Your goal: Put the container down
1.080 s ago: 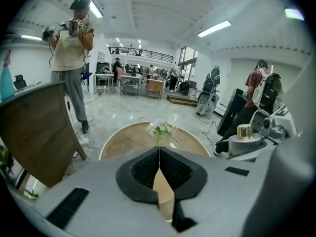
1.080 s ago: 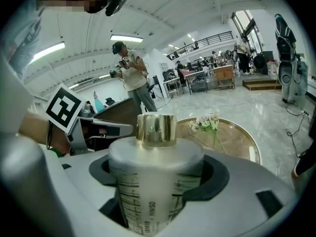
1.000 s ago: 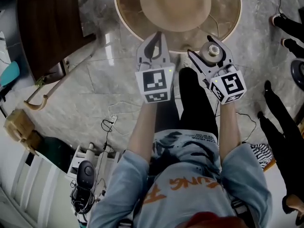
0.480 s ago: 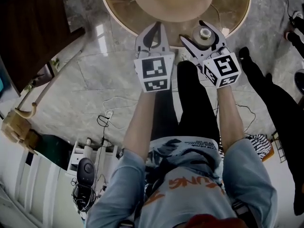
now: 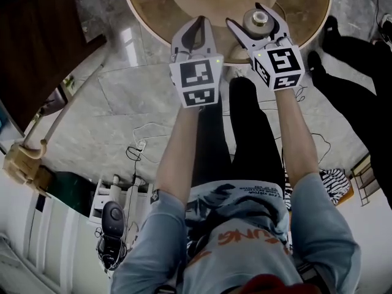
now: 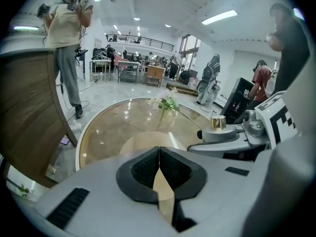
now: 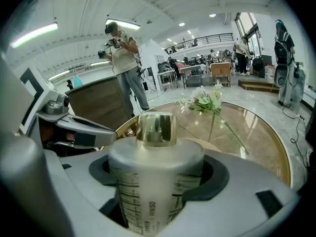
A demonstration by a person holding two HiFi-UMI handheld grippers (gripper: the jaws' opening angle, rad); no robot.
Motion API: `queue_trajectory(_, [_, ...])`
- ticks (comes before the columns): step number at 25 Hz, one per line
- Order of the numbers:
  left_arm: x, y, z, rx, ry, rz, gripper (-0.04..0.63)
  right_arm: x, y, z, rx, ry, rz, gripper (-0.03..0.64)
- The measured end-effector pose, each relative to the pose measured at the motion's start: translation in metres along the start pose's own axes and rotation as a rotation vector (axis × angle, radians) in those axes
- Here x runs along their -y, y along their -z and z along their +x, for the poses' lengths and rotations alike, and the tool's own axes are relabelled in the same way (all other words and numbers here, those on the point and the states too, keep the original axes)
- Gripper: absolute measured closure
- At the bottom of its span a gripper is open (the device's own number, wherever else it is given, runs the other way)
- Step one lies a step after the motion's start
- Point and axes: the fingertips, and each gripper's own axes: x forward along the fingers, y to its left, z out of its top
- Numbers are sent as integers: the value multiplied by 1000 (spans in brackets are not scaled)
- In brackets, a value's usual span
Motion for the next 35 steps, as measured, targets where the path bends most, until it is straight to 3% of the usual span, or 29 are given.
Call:
queue_trajectory(19, [-47, -35, 67, 36, -34, -39, 568, 47, -40, 120, 11, 33, -145, 259])
queue_trajectory(35, [-52, -19, 65, 5, -43, -68, 568, 44, -36, 114, 42, 24, -138, 255])
